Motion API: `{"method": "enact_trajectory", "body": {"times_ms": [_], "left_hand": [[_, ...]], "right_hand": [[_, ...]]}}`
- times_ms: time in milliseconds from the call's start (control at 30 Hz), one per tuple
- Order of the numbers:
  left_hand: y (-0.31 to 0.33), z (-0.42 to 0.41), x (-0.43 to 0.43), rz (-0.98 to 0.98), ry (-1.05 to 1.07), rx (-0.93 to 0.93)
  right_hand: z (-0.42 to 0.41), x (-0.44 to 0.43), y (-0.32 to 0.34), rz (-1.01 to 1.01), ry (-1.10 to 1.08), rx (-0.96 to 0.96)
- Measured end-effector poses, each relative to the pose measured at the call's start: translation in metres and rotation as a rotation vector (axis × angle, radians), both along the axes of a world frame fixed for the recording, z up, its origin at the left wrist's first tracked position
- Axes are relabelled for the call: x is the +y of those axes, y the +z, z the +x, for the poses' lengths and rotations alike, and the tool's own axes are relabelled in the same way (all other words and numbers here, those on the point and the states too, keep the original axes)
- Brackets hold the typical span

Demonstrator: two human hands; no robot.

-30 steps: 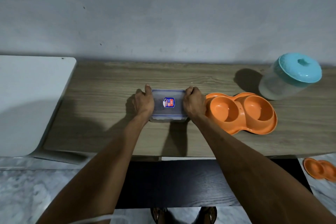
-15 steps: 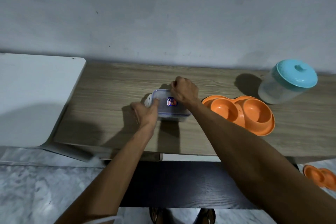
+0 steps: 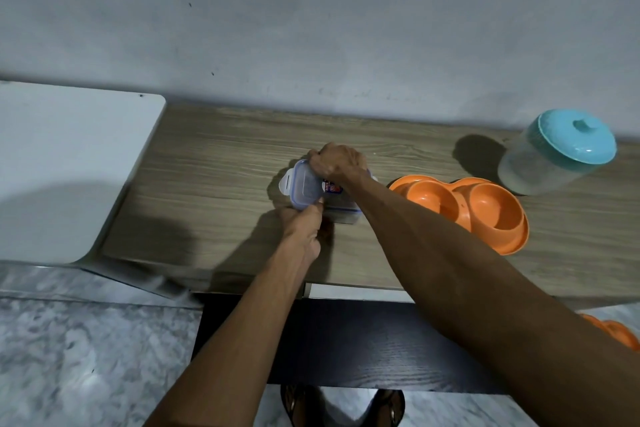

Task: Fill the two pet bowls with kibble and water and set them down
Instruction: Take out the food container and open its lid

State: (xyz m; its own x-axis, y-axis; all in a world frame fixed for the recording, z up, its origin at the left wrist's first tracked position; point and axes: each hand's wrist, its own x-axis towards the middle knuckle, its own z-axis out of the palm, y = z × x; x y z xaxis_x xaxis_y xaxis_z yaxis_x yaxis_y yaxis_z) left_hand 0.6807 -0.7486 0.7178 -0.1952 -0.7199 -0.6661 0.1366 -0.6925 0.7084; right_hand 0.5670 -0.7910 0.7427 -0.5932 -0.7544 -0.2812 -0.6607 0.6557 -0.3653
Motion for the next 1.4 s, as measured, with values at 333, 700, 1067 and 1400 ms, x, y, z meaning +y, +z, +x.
{"method": "enact_trajectory", "body": {"times_ms": [333, 700, 1067, 1400], "left_hand": [[0.0, -0.003, 0.007, -0.108, 0.032, -0.022], [-0.001, 0.003, 0.009, -0.104, 0.01, 0.005], [0.0, 0.007, 0.004, -0.109, -0.023, 0.008], [0.013, 0.039, 0.012, -0.219, -0.196, -0.189]], "right_hand": [[-0.003, 0.0, -0.005, -0.041, 0.034, 0.045], [-0.002, 0.004, -0.003, -0.089, 0.048, 0.08], [0.002, 0.008, 0.007, -0.128, 0.041, 0.028], [-0.029, 0.076, 0.024, -0.163, -0.291, -0.265]]}}
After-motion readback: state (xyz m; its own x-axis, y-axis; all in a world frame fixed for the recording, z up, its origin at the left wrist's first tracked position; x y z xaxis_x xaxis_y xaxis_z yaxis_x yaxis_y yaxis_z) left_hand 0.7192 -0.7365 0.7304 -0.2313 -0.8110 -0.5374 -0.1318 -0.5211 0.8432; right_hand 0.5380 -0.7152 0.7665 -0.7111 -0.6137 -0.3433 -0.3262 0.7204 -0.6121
